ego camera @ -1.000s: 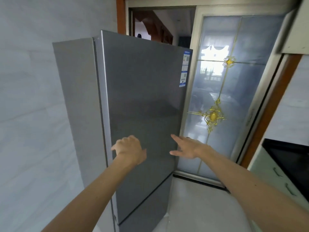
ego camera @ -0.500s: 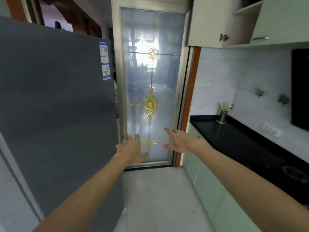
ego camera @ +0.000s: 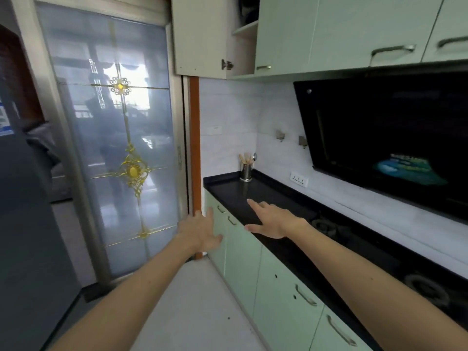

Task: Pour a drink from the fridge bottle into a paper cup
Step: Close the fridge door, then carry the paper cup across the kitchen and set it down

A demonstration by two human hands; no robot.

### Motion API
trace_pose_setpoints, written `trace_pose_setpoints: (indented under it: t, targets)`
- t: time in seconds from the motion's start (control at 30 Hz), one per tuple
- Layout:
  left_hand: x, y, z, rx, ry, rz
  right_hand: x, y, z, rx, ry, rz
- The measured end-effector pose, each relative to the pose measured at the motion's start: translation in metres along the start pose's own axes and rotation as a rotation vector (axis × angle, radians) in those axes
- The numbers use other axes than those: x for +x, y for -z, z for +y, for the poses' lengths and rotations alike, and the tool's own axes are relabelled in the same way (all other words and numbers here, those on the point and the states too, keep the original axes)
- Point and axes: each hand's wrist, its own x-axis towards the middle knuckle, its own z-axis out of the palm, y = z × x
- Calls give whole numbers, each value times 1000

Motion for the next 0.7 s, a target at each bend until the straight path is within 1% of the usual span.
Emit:
trace_pose_setpoints:
  t: [0.2,0.5,0.7]
  targets:
    - [21,-12,87,4,-136,12,-44,-12,84,29,-120,-18]
    - [29,-33,224,79,-265,-29,-130,-37,200,73,-289,-27]
    - [31,-43,314,102,-438,-59,-198,-56,267,116,-452,-53]
